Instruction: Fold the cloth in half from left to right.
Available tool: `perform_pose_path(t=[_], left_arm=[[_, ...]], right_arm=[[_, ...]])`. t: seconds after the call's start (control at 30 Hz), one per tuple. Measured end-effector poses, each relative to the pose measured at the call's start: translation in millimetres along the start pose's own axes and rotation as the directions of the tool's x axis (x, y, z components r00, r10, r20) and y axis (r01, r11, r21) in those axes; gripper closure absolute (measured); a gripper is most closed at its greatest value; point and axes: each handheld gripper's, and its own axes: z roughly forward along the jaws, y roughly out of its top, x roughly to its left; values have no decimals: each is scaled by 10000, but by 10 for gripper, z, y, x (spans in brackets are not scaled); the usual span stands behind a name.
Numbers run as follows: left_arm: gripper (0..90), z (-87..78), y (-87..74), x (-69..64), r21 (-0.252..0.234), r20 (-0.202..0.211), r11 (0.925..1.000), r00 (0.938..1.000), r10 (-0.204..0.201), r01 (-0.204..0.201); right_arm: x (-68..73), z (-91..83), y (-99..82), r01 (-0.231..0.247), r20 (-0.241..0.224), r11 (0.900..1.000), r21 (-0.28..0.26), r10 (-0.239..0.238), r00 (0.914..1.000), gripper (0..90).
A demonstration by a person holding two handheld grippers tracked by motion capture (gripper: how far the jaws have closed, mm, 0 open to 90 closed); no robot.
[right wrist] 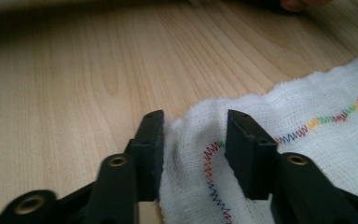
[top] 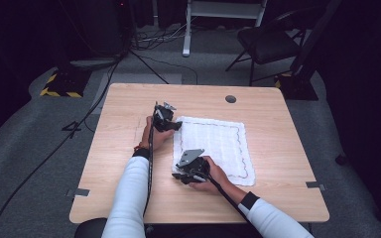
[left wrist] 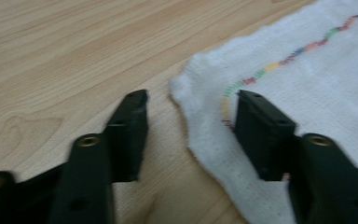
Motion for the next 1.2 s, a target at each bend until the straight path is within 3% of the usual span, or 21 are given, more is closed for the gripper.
perform_pose_path(t=[0.1,0.13,0.4,0.6,0.83,1.0,1.1,1.13,1.2], left_arm=[[799,-24,-29,35,-22,477,10000,9989,-44,45],[819,-24,-29,35,-22,477,10000,9989,-44,45],[860,-135,-49,35,81,206,9992,9990,399,-401],[865,-403,-144,194,-415,425,9987,9986,317,-299],[867,-672,-192,328,-889,152,9960,9999,-8,22],[867,-729,-91,257,-1280,249,9918,9997,25,7],[867,-690,0,156,-1388,358,9902,9992,180,-129],[867,-649,83,57,-1454,532,9891,9981,304,-224],[868,-630,111,21,-1478,565,9886,9977,364,-277]], right_arm=[[-4,4,15,28,532,9999,115,-34,9986,823],[-4,4,15,28,532,9999,115,-34,9986,823],[65,63,115,260,657,9992,316,-280,9974,848],[129,75,220,361,585,9992,188,-371,9976,850],[190,18,373,612,634,9981,-72,-607,9961,850],[176,-79,379,612,712,9975,-358,-585,9957,850],[148,-178,359,431,744,9971,-626,-384,9965,850],[116,-287,335,397,778,9960,-806,-335,9964,850],[100,-329,322,341,800,9958,-846,-274,9964,850]])
